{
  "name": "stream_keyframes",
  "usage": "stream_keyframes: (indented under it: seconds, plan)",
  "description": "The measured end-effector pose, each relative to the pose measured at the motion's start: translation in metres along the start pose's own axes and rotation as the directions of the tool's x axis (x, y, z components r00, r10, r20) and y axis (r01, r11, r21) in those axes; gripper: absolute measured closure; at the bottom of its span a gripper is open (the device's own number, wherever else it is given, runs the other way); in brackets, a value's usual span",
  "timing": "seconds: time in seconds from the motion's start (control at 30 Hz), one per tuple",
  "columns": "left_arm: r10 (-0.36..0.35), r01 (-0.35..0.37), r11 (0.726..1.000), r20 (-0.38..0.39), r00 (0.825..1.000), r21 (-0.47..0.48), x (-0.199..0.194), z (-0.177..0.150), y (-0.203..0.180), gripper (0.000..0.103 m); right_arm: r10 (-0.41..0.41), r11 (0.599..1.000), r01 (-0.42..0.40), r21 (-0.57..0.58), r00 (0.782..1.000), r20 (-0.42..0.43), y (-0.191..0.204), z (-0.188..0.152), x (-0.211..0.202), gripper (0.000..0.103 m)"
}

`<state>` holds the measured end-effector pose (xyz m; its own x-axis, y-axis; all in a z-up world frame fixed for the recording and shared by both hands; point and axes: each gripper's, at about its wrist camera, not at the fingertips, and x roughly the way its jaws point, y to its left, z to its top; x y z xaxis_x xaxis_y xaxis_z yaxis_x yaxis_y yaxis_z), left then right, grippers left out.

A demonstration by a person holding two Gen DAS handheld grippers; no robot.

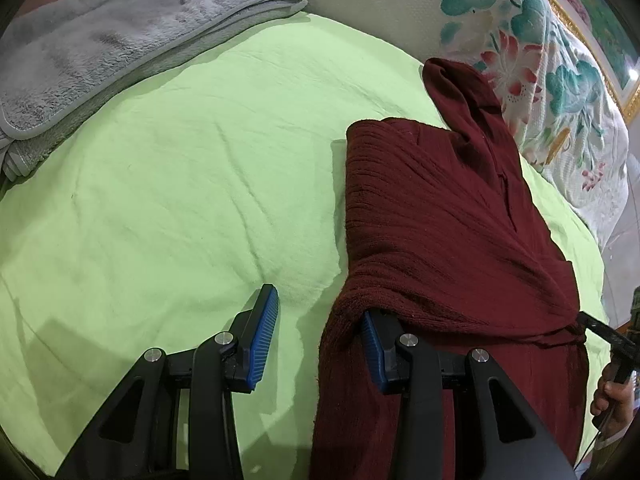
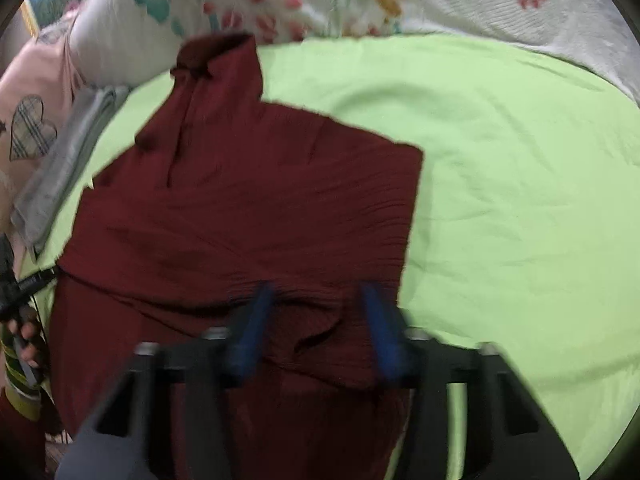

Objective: Fold large clothes

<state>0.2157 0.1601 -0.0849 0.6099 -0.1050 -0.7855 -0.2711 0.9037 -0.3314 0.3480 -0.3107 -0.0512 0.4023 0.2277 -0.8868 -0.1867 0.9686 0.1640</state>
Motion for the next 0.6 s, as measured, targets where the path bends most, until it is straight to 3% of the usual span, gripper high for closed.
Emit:
stream_keyframes:
  seconds: [0.03, 0.07, 0.13, 0.2, 0.27, 0.37, 0.47, 0.6]
  plan:
    - [0.002, -0.002, 1.000, 0.000, 1.000, 0.002, 0.000, 0.000, 0.000, 0.061, -0.009, 1.000, 0.009, -0.019, 1.000, -0.004, 0.003, 0.002, 0.001, 0.092]
    - [0.006, -0.006, 1.000, 0.001, 1.000, 0.005, 0.000, 0.000, 0.000, 0.061, -0.022, 0.999, 0.022, -0.036, 1.000, 0.006, 0.004, 0.004, 0.000, 0.097]
    - [0.013, -0.013, 1.000, 0.001, 1.000, 0.009, 0.000, 0.000, -0.002, 0.061, -0.070, 0.994, 0.078, -0.076, 0.992, 0.104, 0.011, 0.012, -0.018, 0.097]
    - [0.018, -0.018, 1.000, 0.002, 1.000, 0.012, 0.000, 0.000, -0.003, 0.061, -0.049, 0.992, 0.081, -0.101, 0.955, 0.291, 0.016, 0.013, -0.055, 0.098]
    - [0.021, -0.021, 1.000, 0.004, 1.000, 0.013, 0.000, -0.001, -0.004, 0.061, -0.044, 0.985, 0.101, -0.139, 0.929, 0.367, 0.020, 0.007, -0.070, 0.098]
    - [0.017, -0.017, 1.000, 0.003, 1.000, 0.011, -0.001, -0.001, -0.003, 0.061, -0.026, 0.976, 0.079, -0.203, 0.967, 0.253, 0.017, -0.010, -0.054, 0.097]
    - [0.011, -0.011, 1.000, 0.000, 1.000, 0.012, -0.001, -0.001, -0.003, 0.061, -0.022, 0.983, 0.050, -0.175, 0.988, 0.155, 0.002, -0.032, -0.041, 0.095]
    - [0.017, -0.016, 0.999, -0.013, 1.000, 0.035, -0.008, -0.002, -0.004, 0.061, 0.011, 0.996, 0.004, -0.088, 0.986, 0.165, -0.017, -0.043, -0.052, 0.095]
